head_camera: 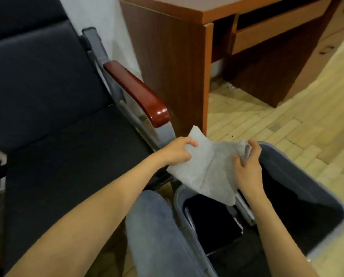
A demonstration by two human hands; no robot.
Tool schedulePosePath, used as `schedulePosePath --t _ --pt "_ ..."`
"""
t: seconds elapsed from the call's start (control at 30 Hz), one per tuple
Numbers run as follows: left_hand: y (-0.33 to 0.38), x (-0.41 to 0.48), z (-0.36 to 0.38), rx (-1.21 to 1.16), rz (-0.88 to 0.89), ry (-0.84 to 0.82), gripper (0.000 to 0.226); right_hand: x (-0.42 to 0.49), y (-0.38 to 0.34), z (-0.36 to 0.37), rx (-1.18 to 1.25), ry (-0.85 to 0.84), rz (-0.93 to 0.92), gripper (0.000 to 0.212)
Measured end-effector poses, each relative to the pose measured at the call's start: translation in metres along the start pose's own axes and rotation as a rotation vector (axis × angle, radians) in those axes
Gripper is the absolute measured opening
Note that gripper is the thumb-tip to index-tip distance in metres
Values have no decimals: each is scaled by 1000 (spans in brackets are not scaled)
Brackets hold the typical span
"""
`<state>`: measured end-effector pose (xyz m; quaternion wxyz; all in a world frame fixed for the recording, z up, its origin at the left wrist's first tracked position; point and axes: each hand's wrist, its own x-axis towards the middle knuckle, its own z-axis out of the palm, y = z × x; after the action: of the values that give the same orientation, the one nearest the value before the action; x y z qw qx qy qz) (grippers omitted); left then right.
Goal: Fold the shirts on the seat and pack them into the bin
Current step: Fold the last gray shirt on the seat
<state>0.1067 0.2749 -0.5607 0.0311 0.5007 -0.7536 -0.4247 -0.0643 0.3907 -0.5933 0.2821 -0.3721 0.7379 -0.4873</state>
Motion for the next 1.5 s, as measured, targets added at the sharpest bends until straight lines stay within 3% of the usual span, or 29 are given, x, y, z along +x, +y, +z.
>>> schedulePosePath --t 0.1,0.43,0.67,0.83,1.0,1.13,1.37,1.5 --pt "3 39 40 153 84 -121 57 -4 53 -12 38 25 145 64" --pt "-54 102 154 314 42 -220 42 -47 184 21 81 34 527 78" --pt "-66 115 185 374 -3 -365 38 -64 226 42 60 75 671 76" --pt "-87 113 206 543 29 -402 33 -73 239 51 53 64 721 73" --pt "-103 113 210 552 -13 -432 58 -74 246 54 -118 -91 778 69" --pt "-95 109 209 490 -54 -455 64 -69 245 51 -406 -176 736 75" --pt "-53 84 168 405 -44 -335 39 -35 206 30 -548 -277 538 71" --pt "-25 57 134 364 -11 -176 43 -14 160 14 -626 -263 346 64"
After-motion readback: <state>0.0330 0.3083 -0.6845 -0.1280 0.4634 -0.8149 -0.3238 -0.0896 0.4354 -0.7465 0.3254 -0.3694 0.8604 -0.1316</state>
